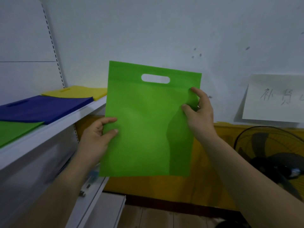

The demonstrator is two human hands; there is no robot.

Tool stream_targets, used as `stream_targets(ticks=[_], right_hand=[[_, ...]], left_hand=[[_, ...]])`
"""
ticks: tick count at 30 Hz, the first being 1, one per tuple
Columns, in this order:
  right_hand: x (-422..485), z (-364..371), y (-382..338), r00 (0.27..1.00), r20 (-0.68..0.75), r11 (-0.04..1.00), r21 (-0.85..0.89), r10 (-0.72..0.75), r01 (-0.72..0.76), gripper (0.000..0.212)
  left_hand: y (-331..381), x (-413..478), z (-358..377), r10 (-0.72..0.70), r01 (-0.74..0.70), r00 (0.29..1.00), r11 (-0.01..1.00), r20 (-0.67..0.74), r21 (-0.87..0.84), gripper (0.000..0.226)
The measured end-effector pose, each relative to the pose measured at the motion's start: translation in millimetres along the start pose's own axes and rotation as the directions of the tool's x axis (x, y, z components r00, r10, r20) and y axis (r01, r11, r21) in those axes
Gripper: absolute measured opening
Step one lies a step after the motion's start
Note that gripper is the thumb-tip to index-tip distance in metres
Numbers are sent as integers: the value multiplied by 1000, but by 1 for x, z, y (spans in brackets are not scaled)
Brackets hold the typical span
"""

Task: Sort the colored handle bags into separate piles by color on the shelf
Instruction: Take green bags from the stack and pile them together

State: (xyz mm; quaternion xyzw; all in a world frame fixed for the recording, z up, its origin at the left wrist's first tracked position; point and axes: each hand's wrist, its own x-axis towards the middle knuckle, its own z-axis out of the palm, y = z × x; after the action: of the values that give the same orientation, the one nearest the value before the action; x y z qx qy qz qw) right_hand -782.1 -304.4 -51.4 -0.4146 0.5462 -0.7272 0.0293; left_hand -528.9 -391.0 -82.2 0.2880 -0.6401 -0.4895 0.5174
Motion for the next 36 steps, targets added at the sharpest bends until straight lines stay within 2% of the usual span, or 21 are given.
stream_targets(ticks=[4,8,11,14,20,27,32,36], right_hand=[[20,34,21,999,34,999,21,25,-26,51],[47,67,44,997,66,997,62,32,-36,50],[73,98,63,993,112,995,94,35,-46,51],[100,135,80,983,184,989,137,22,-48,52],[143,215,95,929,368,964,255,-28,-72,50],[123,319,74,789,605,911,377,-106,-167,50],[79,384,31,658,726,867,445,-201,-226,47],[36,427,-10,565,775,852,473,-283,-222,46]], left_hand=[[-16,24,-14,-47,46,999,999,-19,-17,34],[-30,50,-26,-55,61,996,994,-64,93,34],[-35,70,-34,-32,57,987,985,-156,160,34],[-36,91,-42,20,60,967,951,-254,303,35],[-32,119,-58,83,118,877,917,-472,381,41],[-6,87,-108,176,248,710,843,-682,477,42],[27,40,-146,260,335,599,778,-758,532,40],[60,5,-174,284,401,498,762,-819,508,35]])
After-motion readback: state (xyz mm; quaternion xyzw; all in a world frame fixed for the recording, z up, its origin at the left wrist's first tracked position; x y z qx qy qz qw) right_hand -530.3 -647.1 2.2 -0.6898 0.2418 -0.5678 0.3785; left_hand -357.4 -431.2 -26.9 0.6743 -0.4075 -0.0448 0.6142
